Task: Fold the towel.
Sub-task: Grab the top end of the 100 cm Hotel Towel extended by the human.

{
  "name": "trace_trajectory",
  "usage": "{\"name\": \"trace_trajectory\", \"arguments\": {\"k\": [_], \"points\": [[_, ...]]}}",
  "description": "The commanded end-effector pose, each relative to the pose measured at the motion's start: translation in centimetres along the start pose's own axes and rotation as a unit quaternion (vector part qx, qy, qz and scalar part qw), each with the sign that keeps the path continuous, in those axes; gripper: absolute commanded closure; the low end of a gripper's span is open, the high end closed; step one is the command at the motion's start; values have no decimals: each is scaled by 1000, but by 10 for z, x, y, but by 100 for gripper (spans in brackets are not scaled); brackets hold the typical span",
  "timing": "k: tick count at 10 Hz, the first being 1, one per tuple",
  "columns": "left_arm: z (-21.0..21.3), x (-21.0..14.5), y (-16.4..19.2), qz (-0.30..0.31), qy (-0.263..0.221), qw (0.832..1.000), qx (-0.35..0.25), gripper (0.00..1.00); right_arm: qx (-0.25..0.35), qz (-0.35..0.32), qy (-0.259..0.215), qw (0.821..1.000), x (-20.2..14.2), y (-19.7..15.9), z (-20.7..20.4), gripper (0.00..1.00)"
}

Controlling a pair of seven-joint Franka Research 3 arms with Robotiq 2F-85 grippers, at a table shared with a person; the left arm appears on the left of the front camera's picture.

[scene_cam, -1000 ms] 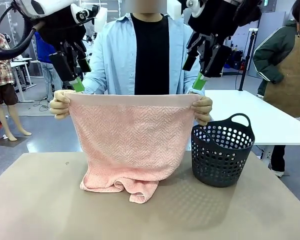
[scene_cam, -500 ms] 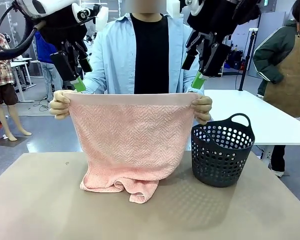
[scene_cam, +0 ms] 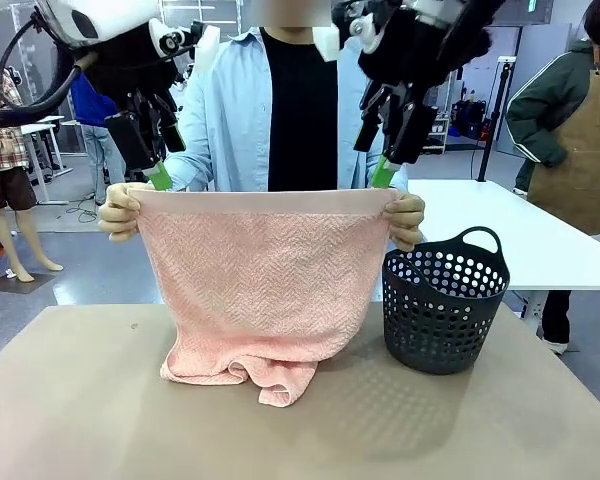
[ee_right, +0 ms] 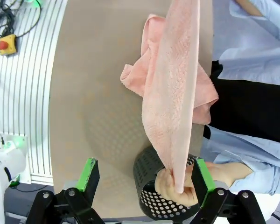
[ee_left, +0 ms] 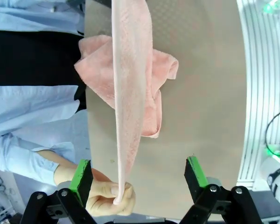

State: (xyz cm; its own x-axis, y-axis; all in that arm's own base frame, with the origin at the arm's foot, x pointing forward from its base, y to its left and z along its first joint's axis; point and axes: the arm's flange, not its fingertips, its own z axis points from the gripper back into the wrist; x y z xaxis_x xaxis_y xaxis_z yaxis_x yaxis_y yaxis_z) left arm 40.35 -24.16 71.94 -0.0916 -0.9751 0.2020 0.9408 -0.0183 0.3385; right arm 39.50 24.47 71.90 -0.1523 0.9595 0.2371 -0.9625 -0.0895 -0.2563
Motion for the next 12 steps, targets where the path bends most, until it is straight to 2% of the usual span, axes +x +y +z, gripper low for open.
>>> {"name": "trace_trajectory", "arguments": {"k": [1, 2, 4, 5, 8, 12], "points": [[-12, -1, 6, 2, 26, 1000, -4, 0, -1, -17, 36, 999, 19, -14, -11, 0], [-22, -3, 10, 1, 19, 1000, -6, 0, -5, -16, 44, 999, 23, -17, -20, 0], [-41, -5, 17, 6, 47, 999, -2, 0, -17, -23, 51, 998, 26, -25, -37, 0], [-45, -6, 18, 8, 41, 999, 3, 0, -19, -22, 53, 998, 26, -29, -46, 0], [-63, -6, 25, 11, 49, 999, 3, 0, -11, -18, 70, 997, 28, -48, -75, 0], [-80, -17, 30, 12, 58, 998, -7, 0, 4, -26, 68, 997, 20, -63, -102, 0]]}}
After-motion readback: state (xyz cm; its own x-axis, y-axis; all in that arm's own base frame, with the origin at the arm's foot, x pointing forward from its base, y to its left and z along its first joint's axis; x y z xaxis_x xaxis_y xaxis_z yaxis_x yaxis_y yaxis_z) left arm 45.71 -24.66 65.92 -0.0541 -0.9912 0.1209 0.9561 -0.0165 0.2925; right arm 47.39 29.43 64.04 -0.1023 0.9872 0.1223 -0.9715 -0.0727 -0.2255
